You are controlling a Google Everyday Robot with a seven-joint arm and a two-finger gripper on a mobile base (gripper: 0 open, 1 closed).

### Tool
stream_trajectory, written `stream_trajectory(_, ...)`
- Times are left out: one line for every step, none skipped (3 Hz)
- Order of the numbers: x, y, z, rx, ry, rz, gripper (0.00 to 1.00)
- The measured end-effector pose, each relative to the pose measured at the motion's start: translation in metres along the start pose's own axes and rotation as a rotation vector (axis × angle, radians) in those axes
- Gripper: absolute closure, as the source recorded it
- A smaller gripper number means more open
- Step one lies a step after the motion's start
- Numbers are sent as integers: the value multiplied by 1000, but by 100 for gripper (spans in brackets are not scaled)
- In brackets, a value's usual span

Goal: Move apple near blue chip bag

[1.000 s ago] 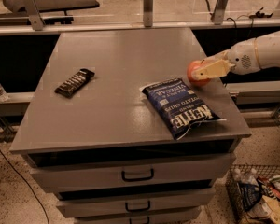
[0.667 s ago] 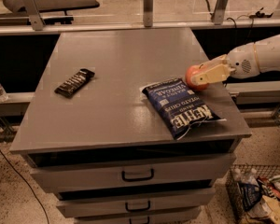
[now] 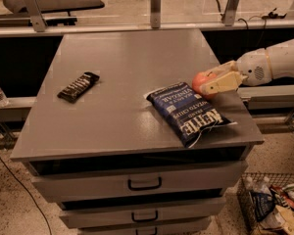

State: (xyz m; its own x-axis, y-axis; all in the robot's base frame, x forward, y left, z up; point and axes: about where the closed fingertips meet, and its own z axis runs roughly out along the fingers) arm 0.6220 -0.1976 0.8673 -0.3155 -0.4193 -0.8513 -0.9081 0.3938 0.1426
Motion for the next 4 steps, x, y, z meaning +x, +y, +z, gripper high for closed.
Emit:
stream_trajectory(-2, 3, -4, -14, -6, -15, 1)
stream_trajectory(-8, 6, -14, -10, -8, -31, 0)
stream_trajectory(-15, 7, -26, 10, -6, -47, 0)
stream_trajectory(-36, -5, -62, 96, -35, -70, 0)
